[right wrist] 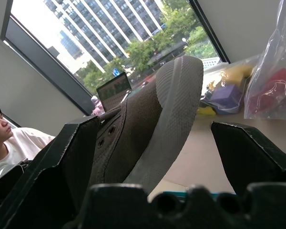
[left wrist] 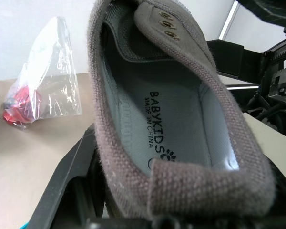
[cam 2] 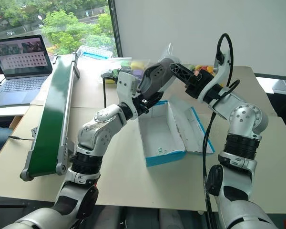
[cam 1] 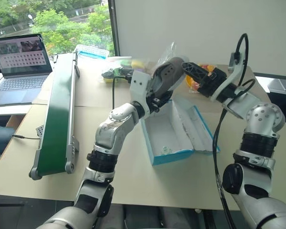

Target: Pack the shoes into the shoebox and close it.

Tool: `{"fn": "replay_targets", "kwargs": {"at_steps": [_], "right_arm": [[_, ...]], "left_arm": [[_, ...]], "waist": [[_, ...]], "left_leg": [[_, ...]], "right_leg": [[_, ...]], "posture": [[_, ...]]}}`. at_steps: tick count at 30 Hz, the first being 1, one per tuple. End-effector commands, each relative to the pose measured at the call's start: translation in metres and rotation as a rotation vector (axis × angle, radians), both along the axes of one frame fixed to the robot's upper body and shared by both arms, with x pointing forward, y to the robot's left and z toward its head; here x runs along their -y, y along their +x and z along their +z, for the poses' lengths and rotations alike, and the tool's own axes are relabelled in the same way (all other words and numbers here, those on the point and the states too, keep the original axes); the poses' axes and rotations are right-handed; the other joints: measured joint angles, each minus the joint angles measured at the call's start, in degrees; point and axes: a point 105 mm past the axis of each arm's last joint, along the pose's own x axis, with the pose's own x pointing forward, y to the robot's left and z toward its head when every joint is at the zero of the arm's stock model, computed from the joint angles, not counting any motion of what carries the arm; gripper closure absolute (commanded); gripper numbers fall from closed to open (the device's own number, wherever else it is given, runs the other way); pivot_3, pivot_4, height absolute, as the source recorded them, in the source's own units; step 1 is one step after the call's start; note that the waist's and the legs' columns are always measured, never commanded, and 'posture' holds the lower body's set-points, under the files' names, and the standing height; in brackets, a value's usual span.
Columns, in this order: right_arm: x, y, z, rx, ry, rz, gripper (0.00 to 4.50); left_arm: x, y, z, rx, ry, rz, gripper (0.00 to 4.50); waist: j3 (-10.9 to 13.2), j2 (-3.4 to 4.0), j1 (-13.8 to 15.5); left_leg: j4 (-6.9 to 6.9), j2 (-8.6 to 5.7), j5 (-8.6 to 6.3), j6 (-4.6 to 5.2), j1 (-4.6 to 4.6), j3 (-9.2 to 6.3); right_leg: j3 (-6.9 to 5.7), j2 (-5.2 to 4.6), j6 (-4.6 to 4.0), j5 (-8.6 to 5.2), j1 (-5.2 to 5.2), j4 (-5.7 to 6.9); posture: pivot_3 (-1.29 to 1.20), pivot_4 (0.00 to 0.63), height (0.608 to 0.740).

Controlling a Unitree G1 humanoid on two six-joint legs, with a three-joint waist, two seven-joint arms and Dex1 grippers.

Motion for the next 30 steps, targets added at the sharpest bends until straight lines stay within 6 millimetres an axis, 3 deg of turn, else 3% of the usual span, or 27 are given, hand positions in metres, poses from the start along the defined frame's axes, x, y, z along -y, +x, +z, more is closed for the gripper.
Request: {"fn": "replay_targets", "kwargs": {"at_steps": [1, 3, 6, 16, 23, 24, 25, 26, 27, 30], "right_arm": [[-0.005, -0.004, 0.018, 0.069, 0.001, 0.010, 0.01], [-0.007, -0.002, 0.015, 0.060, -0.006, 0.007, 0.01], [-0.006, -0.001, 0.016, 0.057, 0.023, 0.012, 0.78], [-0.006, -0.003, 0.022, 0.086, 0.014, 0.013, 4.02], [-0.013, 0.004, 0.026, 0.105, -0.023, 0.005, 4.12], [-0.012, 0.007, 0.027, 0.105, -0.032, -0.006, 4.13], [-0.012, 0.009, 0.027, 0.109, -0.046, -0.018, 4.13], [-0.012, 0.011, 0.028, 0.113, -0.056, -0.026, 4.13], [-0.014, 0.011, 0.029, 0.123, -0.077, -0.022, 4.14], [-0.020, 0.009, 0.033, 0.143, -0.163, -0.002, 4.14]], "left_arm": [[0.013, -0.008, 0.020, 0.070, -0.032, -0.048, 1.91], [0.018, -0.010, 0.021, 0.070, -0.036, -0.059, 1.91], [0.021, -0.011, 0.022, 0.072, -0.040, -0.066, 1.91], [0.010, -0.010, 0.012, 0.052, -0.012, -0.044, 1.91], [0.008, -0.017, 0.015, 0.036, -0.023, -0.110, 1.91], [0.007, -0.019, 0.016, 0.037, -0.025, -0.123, 0.95], [0.002, -0.019, 0.017, 0.043, -0.001, -0.127, 0.77], [-0.001, -0.019, 0.017, 0.047, 0.018, -0.129, 0.29], [-0.006, -0.018, 0.015, 0.054, 0.054, -0.121, 0.06], [-0.038, -0.015, 0.012, 0.076, 0.173, -0.105, 0.00]], "waist": [[0.00, 0.00, 0.00], [0.00, 0.00, -0.04], [0.00, 0.00, -0.06], [0.00, 0.00, -0.05], [0.00, 0.01, -0.17], [0.01, 0.02, -0.24], [0.03, 0.05, -0.26], [0.03, 0.06, -0.22], [0.04, 0.06, -0.18], [0.05, 0.09, -0.33]], "left_leg": [[0.00, 0.00, 0.00, 0.00, 0.00, 0.00], [0.00, 0.00, 0.00, 0.00, 0.00, 0.00], [0.00, 0.00, 0.00, 0.00, 0.01, 0.00], [0.00, 0.00, 0.00, 0.00, 0.01, 0.00], [0.00, 0.00, 0.00, 0.00, 0.01, 0.01], [0.00, 0.01, 0.00, 0.00, 0.02, 0.00], [0.00, 0.01, 0.00, 0.00, 0.02, 0.01], [0.00, 0.01, 0.00, 0.00, 0.02, 0.01], [0.00, 0.01, 0.00, 0.00, 0.02, 0.01], [-0.02, 0.01, 0.00, 0.00, 0.02, 0.01]], "right_leg": [[0.00, 0.00, 0.00, 0.00, 0.00, 0.00], [0.00, 0.00, 0.00, 0.00, 0.00, 0.01], [0.00, 0.01, 0.00, 0.00, 0.00, 0.01], [0.00, 0.00, 0.00, 0.00, 0.00, 0.01], [0.00, 0.01, 0.00, 0.00, 0.00, 0.01], [0.00, 0.01, 0.00, 0.00, 0.00, 0.02], [0.01, 0.02, 0.00, 0.00, 0.00, 0.02], [0.01, 0.02, 0.00, 0.00, -0.01, 0.04], [0.01, 0.02, 0.00, 0.00, -0.01, 0.03], [0.01, 0.02, 0.00, 0.00, -0.01, 0.00]], "posture": [[0.00, 0.150, 0.740], [0.00, 0.150, 0.740], [0.00, 0.150, 0.740], [0.00, 0.150, 0.740], [0.00, 0.150, 0.740], [0.00, 0.150, 0.740], [0.00, 0.150, 0.740], [0.00, 0.150, 0.740], [0.00, 0.150, 0.740], [0.00, 0.150, 0.740]]}}
